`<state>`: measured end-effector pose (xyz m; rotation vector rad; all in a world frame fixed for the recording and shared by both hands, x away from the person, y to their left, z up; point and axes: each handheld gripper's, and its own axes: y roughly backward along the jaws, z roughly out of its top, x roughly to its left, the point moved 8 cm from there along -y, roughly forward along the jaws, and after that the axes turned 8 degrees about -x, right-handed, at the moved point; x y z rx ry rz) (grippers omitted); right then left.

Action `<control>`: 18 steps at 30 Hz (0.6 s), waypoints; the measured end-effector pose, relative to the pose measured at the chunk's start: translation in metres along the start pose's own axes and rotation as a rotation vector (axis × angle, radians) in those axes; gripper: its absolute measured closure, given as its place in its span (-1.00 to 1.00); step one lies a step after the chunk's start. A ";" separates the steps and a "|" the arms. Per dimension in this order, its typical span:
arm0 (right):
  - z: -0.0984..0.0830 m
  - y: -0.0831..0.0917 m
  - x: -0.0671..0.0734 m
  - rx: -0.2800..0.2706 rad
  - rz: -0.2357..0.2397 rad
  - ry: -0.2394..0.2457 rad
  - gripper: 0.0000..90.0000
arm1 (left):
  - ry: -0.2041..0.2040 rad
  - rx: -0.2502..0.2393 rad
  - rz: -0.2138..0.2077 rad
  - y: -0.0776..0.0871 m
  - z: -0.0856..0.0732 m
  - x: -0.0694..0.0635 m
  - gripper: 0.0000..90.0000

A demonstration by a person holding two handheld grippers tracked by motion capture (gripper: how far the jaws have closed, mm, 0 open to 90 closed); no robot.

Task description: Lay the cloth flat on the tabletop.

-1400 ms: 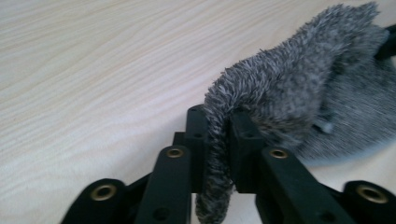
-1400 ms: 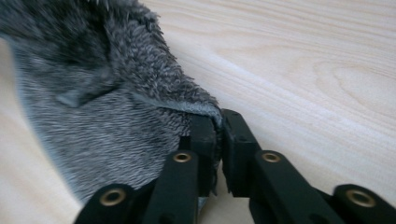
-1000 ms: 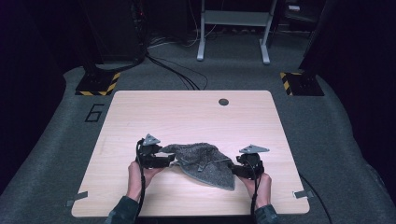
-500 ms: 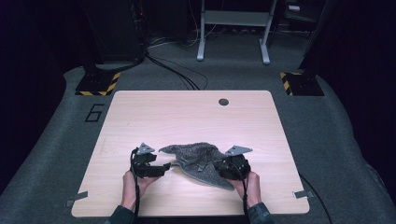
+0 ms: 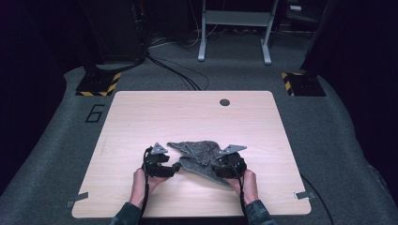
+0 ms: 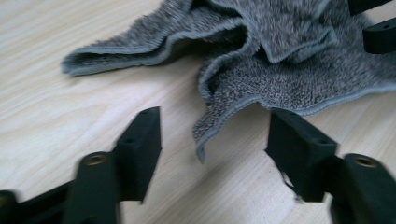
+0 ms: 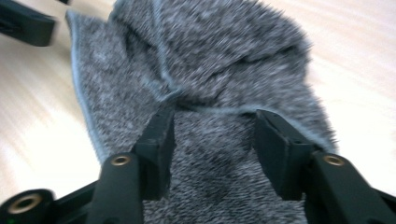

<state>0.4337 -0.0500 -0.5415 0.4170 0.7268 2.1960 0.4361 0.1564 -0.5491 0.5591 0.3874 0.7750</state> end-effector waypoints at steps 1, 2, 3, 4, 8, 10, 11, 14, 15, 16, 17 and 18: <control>-0.003 -0.002 0.000 0.011 0.005 0.013 0.09 | -0.011 0.013 0.002 -0.004 -0.001 -0.002 -0.04; -0.005 -0.004 0.000 0.020 0.006 0.009 0.13 | -0.026 0.028 0.001 -0.007 -0.002 -0.003 0.08; -0.008 -0.006 0.000 0.033 0.004 0.005 0.17 | -0.037 0.041 -0.007 -0.009 -0.004 -0.005 0.22; -0.010 -0.008 0.000 0.044 0.007 0.001 0.23 | -0.050 0.049 -0.007 -0.011 -0.006 -0.007 0.39; -0.017 -0.012 0.000 0.058 0.007 0.003 0.47 | -0.081 0.057 -0.020 -0.010 -0.013 -0.012 0.88; -0.020 -0.012 0.000 0.065 0.007 0.001 0.55 | -0.086 0.060 -0.029 -0.006 -0.016 -0.014 0.94; -0.021 -0.012 0.000 0.068 0.006 -0.004 0.58 | -0.080 0.058 -0.030 -0.004 -0.018 -0.015 0.95; -0.024 -0.010 0.000 0.067 0.006 -0.021 0.62 | -0.064 0.054 -0.032 0.005 -0.024 -0.016 0.95; -0.025 -0.009 -0.001 0.066 0.005 -0.014 0.63 | -0.062 0.053 -0.033 0.008 -0.027 -0.016 0.95; -0.026 -0.008 0.000 0.066 0.007 -0.028 0.64 | -0.057 0.054 -0.035 0.011 -0.029 -0.017 0.95; -0.028 -0.007 -0.001 0.064 0.009 -0.021 0.64 | -0.063 0.061 -0.040 0.014 -0.032 -0.018 0.95; -0.030 -0.006 -0.001 0.063 0.010 -0.025 0.64 | -0.057 0.064 -0.046 0.016 -0.034 -0.020 0.95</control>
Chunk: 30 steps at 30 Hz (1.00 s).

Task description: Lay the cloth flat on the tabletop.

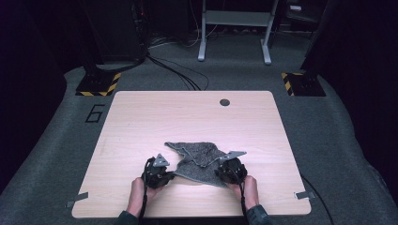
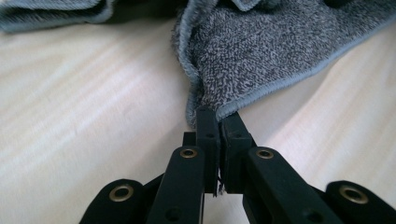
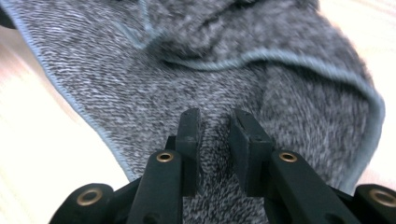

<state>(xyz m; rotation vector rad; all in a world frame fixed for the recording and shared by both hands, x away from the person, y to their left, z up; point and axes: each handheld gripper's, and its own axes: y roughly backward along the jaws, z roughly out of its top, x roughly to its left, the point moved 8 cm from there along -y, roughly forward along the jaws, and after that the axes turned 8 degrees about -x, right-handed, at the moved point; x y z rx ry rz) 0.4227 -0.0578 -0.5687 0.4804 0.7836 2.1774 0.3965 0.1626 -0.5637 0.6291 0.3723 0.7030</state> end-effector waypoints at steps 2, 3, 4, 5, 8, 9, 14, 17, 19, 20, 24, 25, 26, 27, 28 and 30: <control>-0.005 0.003 0.002 0.003 0.005 -0.010 0.65 | 0.007 0.001 -0.009 0.006 -0.007 -0.005 0.94; -0.007 0.004 0.003 0.000 0.008 -0.011 0.65 | 0.016 -0.002 -0.016 0.008 -0.008 -0.007 0.86; -0.008 0.006 0.002 -0.001 0.005 -0.007 0.64 | 0.033 -0.003 -0.025 0.012 -0.011 -0.008 0.73; -0.009 0.009 0.004 0.004 0.004 -0.011 0.60 | 0.043 -0.005 -0.032 0.014 -0.011 -0.009 0.50; -0.004 0.015 0.004 -0.031 -0.004 -0.008 0.45 | 0.077 -0.052 -0.027 0.025 -0.002 -0.004 -0.01; 0.000 0.018 0.004 -0.052 0.002 -0.005 0.37 | 0.082 -0.064 -0.026 0.027 0.002 -0.001 -0.11; 0.018 0.021 0.017 -0.090 0.026 0.014 0.20 | 0.093 -0.083 -0.002 0.019 0.022 0.008 -0.25; 0.024 0.014 0.028 -0.088 0.043 0.066 0.11 | 0.094 -0.047 0.015 0.002 0.027 0.011 -0.25; 0.026 0.007 0.035 -0.068 0.045 0.085 0.08 | 0.089 -0.027 0.035 -0.009 0.028 0.012 -0.22; 0.026 0.004 0.037 -0.063 0.045 0.083 0.08 | 0.088 -0.023 0.047 -0.014 0.028 0.012 -0.17; 0.028 -0.010 0.041 -0.044 0.040 0.116 0.33 | 0.095 -0.018 0.071 -0.024 0.028 0.013 0.08; 0.029 -0.012 0.042 -0.037 0.036 0.114 0.46 | 0.092 -0.013 0.067 -0.026 0.027 0.013 0.24; 0.029 -0.014 0.041 -0.028 0.028 0.128 0.58 | 0.090 -0.011 0.063 -0.027 0.026 0.012 0.36; 0.029 -0.015 0.041 -0.030 0.025 0.121 0.70 | 0.089 -0.014 0.062 -0.028 0.025 0.012 0.53; 0.030 -0.015 0.039 -0.037 0.023 0.129 0.78 | 0.081 -0.013 0.058 -0.028 0.024 0.012 0.68; 0.033 -0.011 0.036 -0.047 0.014 0.119 0.85 | 0.074 -0.022 0.056 -0.027 0.024 0.012 0.86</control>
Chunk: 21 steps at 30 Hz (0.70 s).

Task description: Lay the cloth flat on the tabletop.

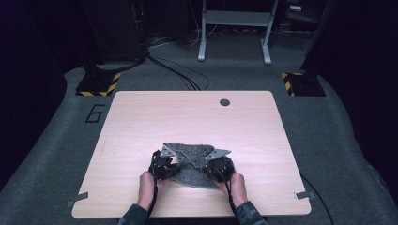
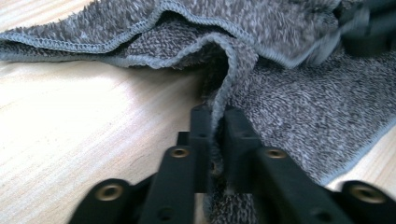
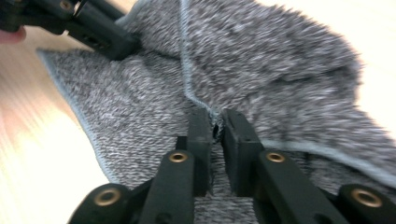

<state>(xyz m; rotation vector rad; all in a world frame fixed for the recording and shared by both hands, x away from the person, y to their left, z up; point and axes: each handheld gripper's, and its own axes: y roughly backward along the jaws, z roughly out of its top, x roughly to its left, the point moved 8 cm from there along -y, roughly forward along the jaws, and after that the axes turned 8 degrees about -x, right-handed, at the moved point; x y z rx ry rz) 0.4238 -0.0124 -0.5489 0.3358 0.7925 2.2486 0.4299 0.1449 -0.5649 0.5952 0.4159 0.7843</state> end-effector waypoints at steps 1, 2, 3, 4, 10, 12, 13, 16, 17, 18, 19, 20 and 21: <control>0.002 0.002 -0.003 -0.012 -0.002 -0.001 0.87 | 0.002 -0.003 -0.006 0.001 0.000 0.000 0.91; 0.003 0.006 -0.006 -0.015 -0.012 -0.007 0.88 | 0.000 -0.005 -0.008 0.002 -0.001 0.000 0.93; 0.004 0.009 -0.009 -0.023 -0.019 -0.018 0.88 | 0.004 -0.009 -0.005 0.003 -0.001 0.001 0.93; 0.006 0.013 -0.013 -0.032 -0.024 -0.022 0.89 | 0.002 -0.006 -0.011 0.005 -0.003 0.001 0.94; 0.014 0.033 -0.039 -0.067 -0.072 -0.052 0.90 | 0.006 0.001 -0.015 0.017 -0.012 0.004 0.95; 0.016 0.039 -0.049 -0.079 -0.087 -0.057 0.90 | 0.005 0.005 -0.014 0.022 -0.016 0.006 0.95; 0.018 0.041 -0.053 -0.081 -0.092 -0.067 0.90 | 0.010 0.006 -0.020 0.024 -0.018 0.006 0.95; 0.024 0.046 -0.063 -0.094 -0.111 -0.083 0.90 | 0.019 0.015 -0.021 0.031 -0.024 0.008 0.95; 0.025 0.047 -0.068 -0.097 -0.114 -0.075 0.90 | 0.019 0.009 -0.019 0.032 -0.025 0.009 0.94; 0.028 0.046 -0.072 -0.105 -0.118 -0.091 0.90 | 0.024 0.018 -0.019 0.034 -0.027 0.010 0.94; 0.030 0.045 -0.076 -0.104 -0.122 -0.096 0.90 | 0.025 0.019 -0.015 0.035 -0.028 0.011 0.94; 0.031 0.043 -0.080 -0.101 -0.128 -0.112 0.90 | 0.032 0.016 -0.010 0.036 -0.029 0.012 0.94; 0.033 0.039 -0.085 -0.101 -0.135 -0.113 0.89 | 0.034 0.019 -0.010 0.037 -0.030 0.013 0.94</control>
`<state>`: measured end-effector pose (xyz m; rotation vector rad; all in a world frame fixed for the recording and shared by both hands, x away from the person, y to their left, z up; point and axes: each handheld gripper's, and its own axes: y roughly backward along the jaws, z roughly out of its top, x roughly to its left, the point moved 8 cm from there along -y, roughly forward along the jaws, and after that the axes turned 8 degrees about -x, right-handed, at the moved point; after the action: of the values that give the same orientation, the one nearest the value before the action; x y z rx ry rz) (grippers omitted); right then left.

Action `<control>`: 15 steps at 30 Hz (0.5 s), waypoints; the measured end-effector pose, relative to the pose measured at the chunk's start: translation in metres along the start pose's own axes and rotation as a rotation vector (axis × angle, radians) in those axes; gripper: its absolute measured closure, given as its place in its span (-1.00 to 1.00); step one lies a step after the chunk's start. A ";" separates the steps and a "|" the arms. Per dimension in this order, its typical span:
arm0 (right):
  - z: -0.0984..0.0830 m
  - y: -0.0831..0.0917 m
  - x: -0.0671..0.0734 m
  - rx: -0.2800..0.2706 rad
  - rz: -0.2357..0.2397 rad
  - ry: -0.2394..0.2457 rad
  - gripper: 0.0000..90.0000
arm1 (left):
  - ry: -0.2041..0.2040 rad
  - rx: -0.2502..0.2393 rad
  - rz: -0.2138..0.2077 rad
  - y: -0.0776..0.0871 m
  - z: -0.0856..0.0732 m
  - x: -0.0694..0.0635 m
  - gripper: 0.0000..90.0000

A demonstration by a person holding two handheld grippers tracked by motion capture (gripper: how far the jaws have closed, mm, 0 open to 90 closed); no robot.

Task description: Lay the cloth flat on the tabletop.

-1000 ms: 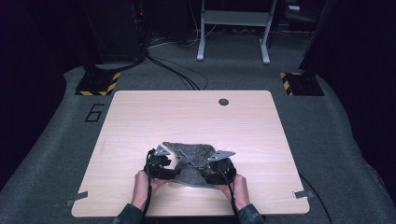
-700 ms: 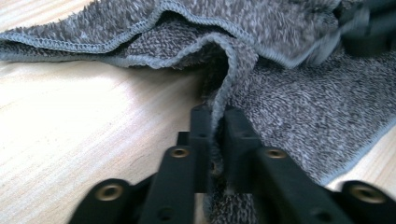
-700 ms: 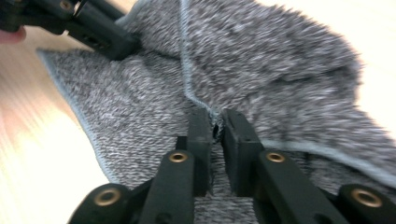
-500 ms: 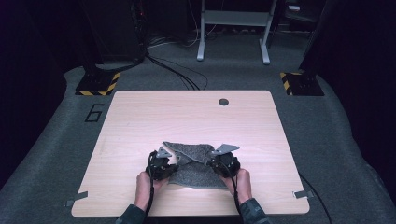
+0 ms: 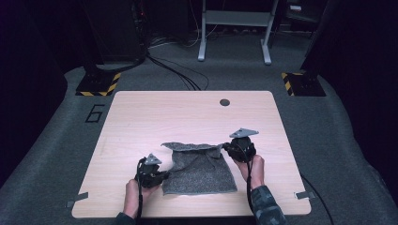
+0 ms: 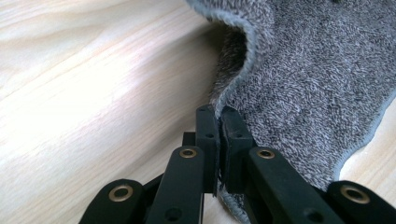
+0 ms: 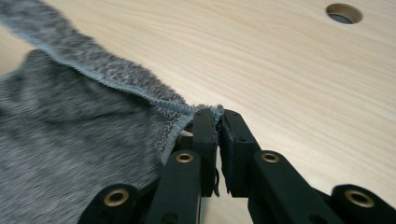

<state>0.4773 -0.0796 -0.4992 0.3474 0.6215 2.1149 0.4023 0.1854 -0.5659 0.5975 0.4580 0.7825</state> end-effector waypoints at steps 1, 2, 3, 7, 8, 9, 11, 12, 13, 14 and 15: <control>0.001 -0.004 -0.004 0.005 -0.003 -0.013 0.89 | 0.009 0.003 0.001 0.001 -0.001 0.001 0.93; 0.001 -0.009 -0.008 0.009 -0.007 -0.029 0.88 | 0.019 0.004 0.008 0.002 -0.001 0.002 0.91; 0.001 -0.013 -0.012 0.016 -0.012 -0.033 0.86 | 0.024 0.003 0.010 0.002 -0.001 0.003 0.83; 0.000 -0.015 -0.018 0.020 -0.041 -0.081 0.51 | 0.048 -0.012 0.038 0.007 0.004 0.006 0.26; 0.001 -0.011 -0.018 0.003 -0.044 -0.085 0.38 | 0.052 -0.028 0.049 0.007 0.007 0.006 0.14; 0.001 -0.007 -0.017 -0.001 -0.042 -0.095 0.34 | 0.038 -0.024 0.059 0.009 0.008 0.007 0.02; 0.002 0.004 -0.011 -0.020 -0.028 -0.083 0.26 | 0.042 -0.053 0.064 0.012 0.016 0.003 -0.16; 0.001 0.008 -0.006 -0.021 -0.016 -0.066 0.25 | 0.025 -0.064 0.074 0.013 0.019 0.002 -0.21; -0.002 0.011 0.000 -0.016 0.005 -0.055 0.25 | 0.018 -0.068 0.081 0.013 0.022 0.000 -0.24; -0.006 0.011 0.006 -0.007 0.025 -0.046 0.24 | 0.005 -0.074 0.076 0.013 0.026 -0.002 -0.27; -0.012 0.011 0.012 0.012 0.036 -0.019 0.25 | -0.006 -0.084 0.080 0.011 0.029 -0.004 -0.27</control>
<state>0.4578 -0.0783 -0.5028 0.3878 0.6210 2.1408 0.4112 0.1787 -0.5363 0.5421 0.3952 0.8722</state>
